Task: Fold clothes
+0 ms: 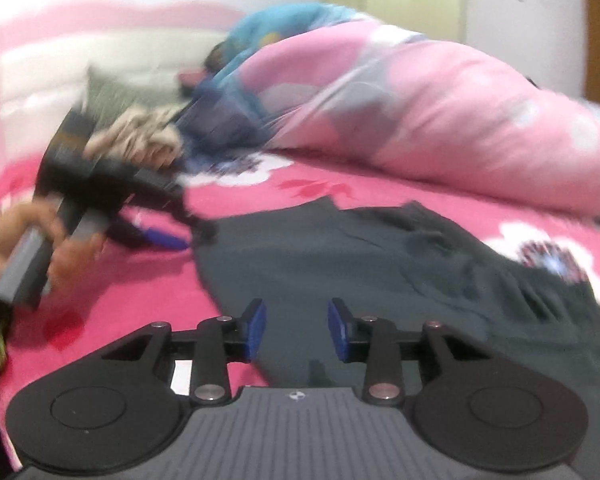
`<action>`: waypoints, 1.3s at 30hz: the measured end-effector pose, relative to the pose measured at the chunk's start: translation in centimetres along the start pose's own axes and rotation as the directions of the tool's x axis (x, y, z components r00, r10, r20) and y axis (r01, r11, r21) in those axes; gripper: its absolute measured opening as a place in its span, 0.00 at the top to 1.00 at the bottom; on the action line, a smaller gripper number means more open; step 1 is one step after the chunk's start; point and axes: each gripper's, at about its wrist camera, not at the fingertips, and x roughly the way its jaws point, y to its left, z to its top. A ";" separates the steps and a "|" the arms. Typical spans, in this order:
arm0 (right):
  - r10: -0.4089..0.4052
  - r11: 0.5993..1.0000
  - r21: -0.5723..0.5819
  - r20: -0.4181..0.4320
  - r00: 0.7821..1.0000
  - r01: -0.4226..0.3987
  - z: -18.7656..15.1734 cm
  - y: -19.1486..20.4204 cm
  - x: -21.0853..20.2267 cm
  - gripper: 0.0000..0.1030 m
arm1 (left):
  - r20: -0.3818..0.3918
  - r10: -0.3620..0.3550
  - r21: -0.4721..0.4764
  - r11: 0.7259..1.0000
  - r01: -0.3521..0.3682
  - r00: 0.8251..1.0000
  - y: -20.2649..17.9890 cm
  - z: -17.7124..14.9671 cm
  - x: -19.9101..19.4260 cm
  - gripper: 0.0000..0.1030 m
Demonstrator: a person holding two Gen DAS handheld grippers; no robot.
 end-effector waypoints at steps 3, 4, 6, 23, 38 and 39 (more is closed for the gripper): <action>0.007 0.998 -0.066 -0.033 0.999 -0.009 0.0 2.1 1.8 0.62 | 0.013 0.011 0.011 1.000 -0.011 1.000 -0.4 0.0 0.5 0.66; -0.004 0.996 -0.089 -0.047 0.999 -0.001 -0.1 2.7 2.4 0.62 | 0.017 0.018 0.015 1.000 -0.018 1.000 -0.6 -0.1 0.6 0.78; -0.028 0.992 -0.125 -0.060 0.998 0.021 -0.5 3.7 2.8 0.62 | 0.019 0.020 0.018 1.000 -0.021 1.000 -0.9 -0.1 0.9 0.93; -0.343 0.791 0.540 0.001 0.939 0.288 -7.9 -13.7 -10.8 0.62 | 0.025 -0.270 0.385 0.891 0.240 0.962 -21.8 -3.3 -0.1 0.98; -0.488 0.499 0.810 -0.031 0.872 0.308 -19.4 -22.4 -20.8 0.61 | -0.432 -0.201 0.602 0.661 0.447 0.879 -35.5 -22.6 12.7 0.84; -0.485 0.490 0.819 -0.028 0.874 0.298 -19.7 -22.8 -21.0 0.61 | -0.437 -0.196 0.592 0.672 0.445 0.878 -35.0 -22.8 12.9 0.81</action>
